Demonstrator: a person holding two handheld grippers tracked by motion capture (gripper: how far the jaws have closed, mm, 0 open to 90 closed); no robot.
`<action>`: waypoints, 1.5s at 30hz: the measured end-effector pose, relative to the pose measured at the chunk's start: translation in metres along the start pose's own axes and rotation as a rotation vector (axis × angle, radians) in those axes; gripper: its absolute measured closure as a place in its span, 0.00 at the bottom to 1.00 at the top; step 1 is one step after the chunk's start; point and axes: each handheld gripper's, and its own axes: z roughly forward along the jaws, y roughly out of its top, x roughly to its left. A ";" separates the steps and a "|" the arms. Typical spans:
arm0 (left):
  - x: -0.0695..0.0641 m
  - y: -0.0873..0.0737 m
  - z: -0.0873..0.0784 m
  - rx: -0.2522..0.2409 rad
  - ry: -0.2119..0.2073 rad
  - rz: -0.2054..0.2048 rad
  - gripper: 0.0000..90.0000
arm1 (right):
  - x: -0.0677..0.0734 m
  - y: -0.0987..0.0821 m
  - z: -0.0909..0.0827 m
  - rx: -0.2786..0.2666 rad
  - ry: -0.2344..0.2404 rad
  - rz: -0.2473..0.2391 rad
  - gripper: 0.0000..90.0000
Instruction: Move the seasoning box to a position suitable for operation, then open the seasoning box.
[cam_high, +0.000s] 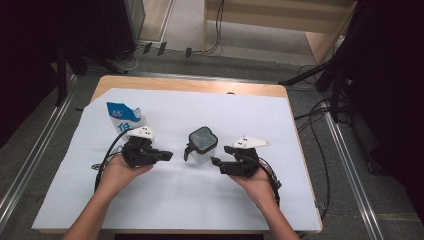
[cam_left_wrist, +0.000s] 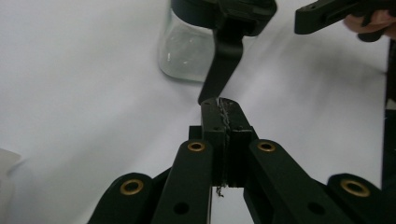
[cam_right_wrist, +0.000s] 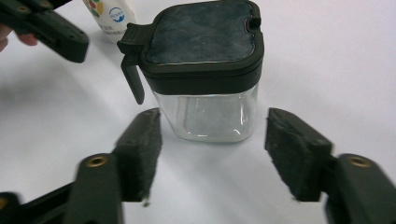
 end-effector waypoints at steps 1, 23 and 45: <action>0.000 0.003 0.001 -0.008 -0.005 -0.002 1.00 | 0.000 0.000 0.000 -0.002 -0.007 -0.005 0.50; 0.000 0.008 0.022 -0.018 -0.008 -0.008 1.00 | 0.001 0.003 0.006 -0.063 0.045 -0.026 1.00; -0.009 0.011 0.041 -0.013 -0.016 0.001 1.00 | -0.007 0.004 0.013 -0.050 0.046 0.009 1.00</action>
